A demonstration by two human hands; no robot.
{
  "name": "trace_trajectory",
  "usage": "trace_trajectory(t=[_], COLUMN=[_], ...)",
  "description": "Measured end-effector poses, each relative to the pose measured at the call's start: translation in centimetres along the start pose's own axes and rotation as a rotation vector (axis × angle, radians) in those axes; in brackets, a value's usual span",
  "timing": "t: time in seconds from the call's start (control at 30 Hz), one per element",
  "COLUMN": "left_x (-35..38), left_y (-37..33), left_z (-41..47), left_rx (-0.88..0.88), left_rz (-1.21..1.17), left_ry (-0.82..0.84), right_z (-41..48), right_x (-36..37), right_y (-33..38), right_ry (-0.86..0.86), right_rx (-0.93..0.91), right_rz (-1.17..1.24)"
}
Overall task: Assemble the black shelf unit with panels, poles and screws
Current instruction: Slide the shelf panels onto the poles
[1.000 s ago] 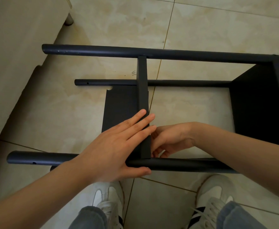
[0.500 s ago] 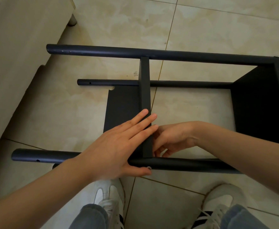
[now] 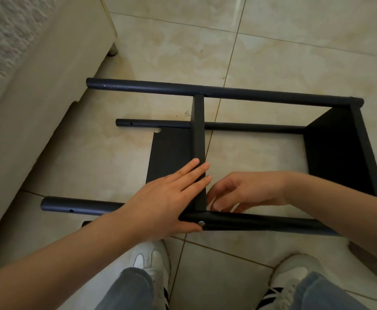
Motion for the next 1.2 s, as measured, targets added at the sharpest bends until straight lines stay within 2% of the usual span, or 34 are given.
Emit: trace_trajectory(t=[0.13,0.27,0.37,0.43,0.5,0.6,0.7,0.8,0.87,0.97,1.2], left_x=[-0.2,-1.2,-1.5,-1.1,-0.3,1.7,3.0,3.5,3.8,3.9,2.1], left_y=[-0.1,-0.2,-0.5,-0.6,-0.6,-0.6,-0.8,-0.7,-0.6,-0.7,-0.8], left_z=[-1.7,-4.5,-6.7,-7.5,-8.1,-8.8,-8.6,-7.9,-7.6,-7.1,-6.7], left_rx=[-0.038,-0.13,-0.282,-0.412,-0.569,-0.812,-0.898,-0.935,-0.95,-0.919,-0.873], left_rz=[-0.16,-0.386,-0.713,-0.969,-1.216,-1.582,-1.916,-2.158,-2.258,-2.343,-2.348], left_ry=[-0.039,-0.209,-0.398,-0.438,-0.403,-0.241,-0.227,-0.417,-0.532,-0.619,-0.649], right_z=[-1.6,-2.5,-3.0,-3.0,-3.1,-3.2,-3.2,-3.2,-3.1,-3.1,-3.8], right_x=[1.0,2.4,3.4,3.8,4.1,4.4,4.5,4.4,4.5,4.4,3.8], right_y=[0.8,1.3,1.4,1.2,1.0,0.8,0.8,0.6,0.6,0.8,1.5], right_ry=[-0.205,-0.346,-0.435,-0.49,-0.536,-0.583,-0.604,-0.627,-0.633,-0.638,-0.671], right_rx=[-0.003,-0.001,-0.009,-0.029,-0.048,-0.076,-0.085,-0.079,-0.075,-0.069,-0.093], right_rz=[-0.193,-0.397,-0.511,-0.56,-0.583,-0.611,-0.629,-0.63,-0.62,-0.619,-0.601])
Point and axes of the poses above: each hand's wrist, its own z-axis towards the middle knuckle, its own x-axis out of the palm, y = z × x, the point moved 4 cm from there along z, towards the middle knuckle, and after that the axes turned 2 degrees about x, right-handed, at the moved point
